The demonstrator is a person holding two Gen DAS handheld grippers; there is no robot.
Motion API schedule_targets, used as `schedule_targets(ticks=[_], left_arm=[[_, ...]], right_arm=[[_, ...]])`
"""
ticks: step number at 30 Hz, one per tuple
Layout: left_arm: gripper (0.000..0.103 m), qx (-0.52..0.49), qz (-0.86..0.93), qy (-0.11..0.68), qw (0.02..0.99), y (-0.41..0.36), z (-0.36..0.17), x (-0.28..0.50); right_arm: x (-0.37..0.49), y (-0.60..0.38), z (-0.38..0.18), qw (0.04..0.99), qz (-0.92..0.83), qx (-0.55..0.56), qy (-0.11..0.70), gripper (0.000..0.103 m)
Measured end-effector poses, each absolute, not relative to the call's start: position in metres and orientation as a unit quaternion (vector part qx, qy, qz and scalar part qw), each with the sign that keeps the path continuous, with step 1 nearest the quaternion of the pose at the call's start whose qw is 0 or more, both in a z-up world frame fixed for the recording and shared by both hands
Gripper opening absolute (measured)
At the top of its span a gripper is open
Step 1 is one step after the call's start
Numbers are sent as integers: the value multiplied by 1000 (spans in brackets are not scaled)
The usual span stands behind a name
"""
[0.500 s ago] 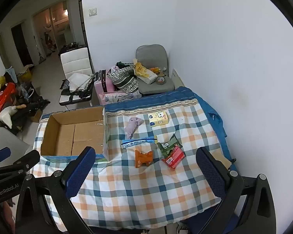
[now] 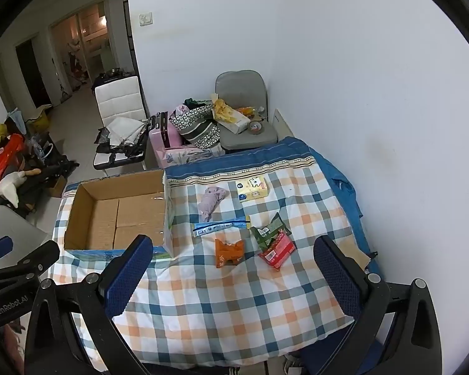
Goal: Organize soft objects
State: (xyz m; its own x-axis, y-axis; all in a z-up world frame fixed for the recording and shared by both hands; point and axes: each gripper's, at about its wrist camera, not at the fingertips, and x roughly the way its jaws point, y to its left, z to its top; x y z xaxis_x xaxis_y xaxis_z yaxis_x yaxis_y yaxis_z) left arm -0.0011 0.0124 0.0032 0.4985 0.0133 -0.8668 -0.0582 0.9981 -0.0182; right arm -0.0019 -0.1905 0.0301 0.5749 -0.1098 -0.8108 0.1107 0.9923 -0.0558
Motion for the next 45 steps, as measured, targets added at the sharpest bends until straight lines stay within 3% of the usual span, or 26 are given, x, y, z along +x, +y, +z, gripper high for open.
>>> schedule_targets(ticks=[45], left_arm=[[103, -17, 25, 493, 870, 12, 4, -1]], right_arm=[[3, -188, 36, 892, -67, -7, 447, 103]])
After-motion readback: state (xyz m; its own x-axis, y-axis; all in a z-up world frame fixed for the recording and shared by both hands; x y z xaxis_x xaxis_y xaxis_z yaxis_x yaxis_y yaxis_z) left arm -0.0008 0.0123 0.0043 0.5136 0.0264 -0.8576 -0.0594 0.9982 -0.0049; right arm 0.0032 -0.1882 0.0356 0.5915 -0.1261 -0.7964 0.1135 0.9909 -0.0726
